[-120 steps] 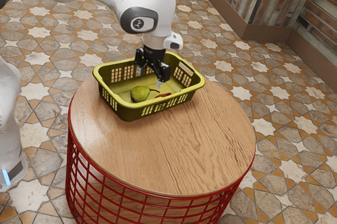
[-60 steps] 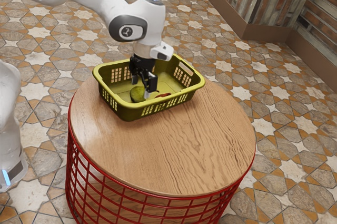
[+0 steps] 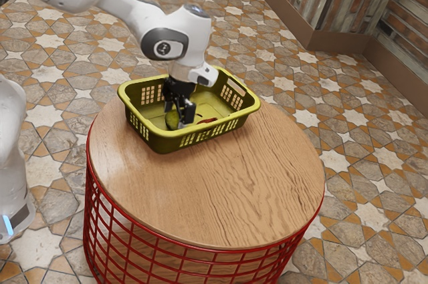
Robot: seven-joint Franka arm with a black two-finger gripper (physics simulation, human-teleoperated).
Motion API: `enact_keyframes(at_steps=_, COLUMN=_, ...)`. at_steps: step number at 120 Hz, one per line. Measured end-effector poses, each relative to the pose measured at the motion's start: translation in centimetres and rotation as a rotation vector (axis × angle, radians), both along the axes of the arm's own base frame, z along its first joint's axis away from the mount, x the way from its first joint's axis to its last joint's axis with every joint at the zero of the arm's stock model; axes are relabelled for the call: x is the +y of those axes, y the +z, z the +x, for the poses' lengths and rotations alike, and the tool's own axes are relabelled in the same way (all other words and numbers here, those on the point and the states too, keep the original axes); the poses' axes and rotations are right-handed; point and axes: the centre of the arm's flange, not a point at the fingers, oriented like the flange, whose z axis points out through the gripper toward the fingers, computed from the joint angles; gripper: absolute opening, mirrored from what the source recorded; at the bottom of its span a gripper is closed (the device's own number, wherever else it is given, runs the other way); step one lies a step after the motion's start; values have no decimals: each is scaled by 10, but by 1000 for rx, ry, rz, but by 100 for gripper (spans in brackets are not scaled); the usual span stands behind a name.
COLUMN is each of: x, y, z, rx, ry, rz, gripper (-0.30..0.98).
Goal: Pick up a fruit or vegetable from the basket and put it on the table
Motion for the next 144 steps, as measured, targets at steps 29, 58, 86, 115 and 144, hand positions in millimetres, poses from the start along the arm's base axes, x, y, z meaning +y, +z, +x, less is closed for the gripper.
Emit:
enact_keyframes(at_steps=29, x=2, y=8, z=4, rx=-38, ry=-7, rz=14, gripper=35)
enact_keyframes(at_steps=58, x=2, y=55, z=9, rx=-148, ry=-9, rz=52, gripper=36)
enact_keyframes(at_steps=86, x=-121, y=178, z=31, rx=-403, ry=-238, rz=163, gripper=38)
enact_keyframes(at_steps=115, x=-184, y=122, z=62, rx=-305, ry=-305, rz=145, gripper=37)
enact_keyframes(at_steps=144, x=-191, y=88, z=85, rx=-272, ry=-279, rz=114, gripper=51)
